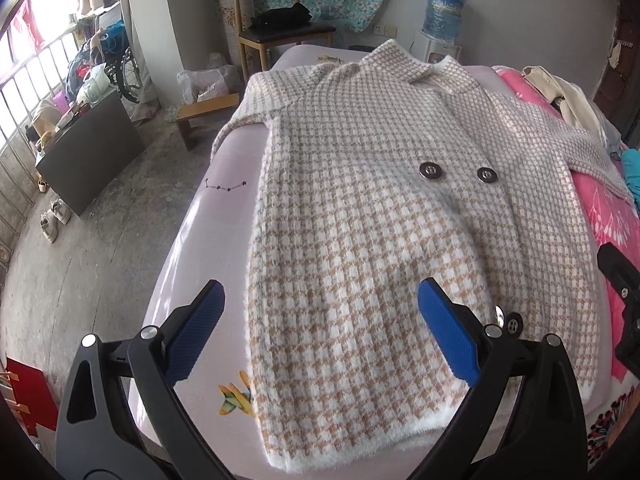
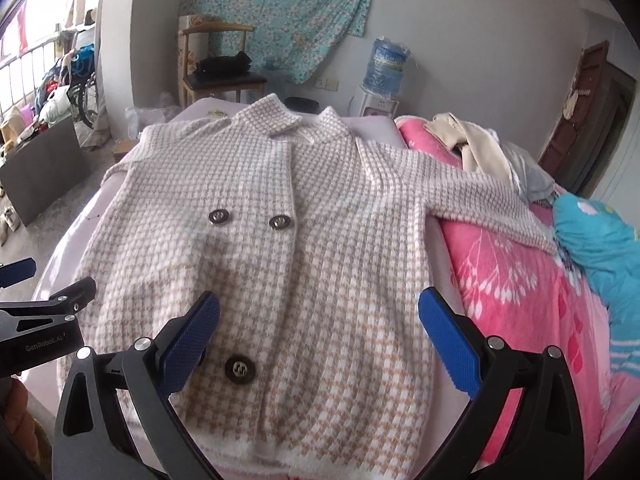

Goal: Fold large clothes
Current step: 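Grasp the coat sleeve with the left gripper and lift it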

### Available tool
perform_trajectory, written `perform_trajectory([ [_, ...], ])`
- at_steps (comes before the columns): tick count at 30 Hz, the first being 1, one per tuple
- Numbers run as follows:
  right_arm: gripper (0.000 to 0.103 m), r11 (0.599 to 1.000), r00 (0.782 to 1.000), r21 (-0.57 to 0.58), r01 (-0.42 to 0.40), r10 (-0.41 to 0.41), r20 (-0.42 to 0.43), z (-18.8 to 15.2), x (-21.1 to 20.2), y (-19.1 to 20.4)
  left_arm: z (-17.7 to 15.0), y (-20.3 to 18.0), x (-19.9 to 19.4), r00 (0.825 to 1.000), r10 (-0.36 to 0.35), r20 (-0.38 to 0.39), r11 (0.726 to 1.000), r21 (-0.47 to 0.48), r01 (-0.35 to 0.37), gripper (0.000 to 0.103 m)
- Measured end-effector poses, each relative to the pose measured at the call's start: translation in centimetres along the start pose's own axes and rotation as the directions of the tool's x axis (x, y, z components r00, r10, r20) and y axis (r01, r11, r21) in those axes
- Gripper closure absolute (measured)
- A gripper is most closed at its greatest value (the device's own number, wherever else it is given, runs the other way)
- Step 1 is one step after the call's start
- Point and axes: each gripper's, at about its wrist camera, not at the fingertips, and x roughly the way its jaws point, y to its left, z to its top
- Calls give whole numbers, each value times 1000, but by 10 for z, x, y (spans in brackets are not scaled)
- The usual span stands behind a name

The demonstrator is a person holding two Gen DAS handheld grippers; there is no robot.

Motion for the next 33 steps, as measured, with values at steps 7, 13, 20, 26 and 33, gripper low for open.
perform_trajectory([
  [7,6,974,967,-38,-225,228,114,61,28,17,37,40,10,967,-182,180,978,-74,197,9],
  [13,6,939,941,-66,-337,337,-7,93,89,59,82,88,44,964,-209,164,951,-195,240,9],
  [20,6,882,880,-75,-466,453,-143,93,143,105,113,196,137,950,-296,94,771,-564,296,9],
  [26,6,866,864,-102,-490,467,-187,89,164,122,92,267,250,822,-566,70,366,-872,327,10],
  [33,6,882,867,-72,-466,439,-235,89,191,116,46,267,357,645,-744,176,-30,-972,231,10],
])
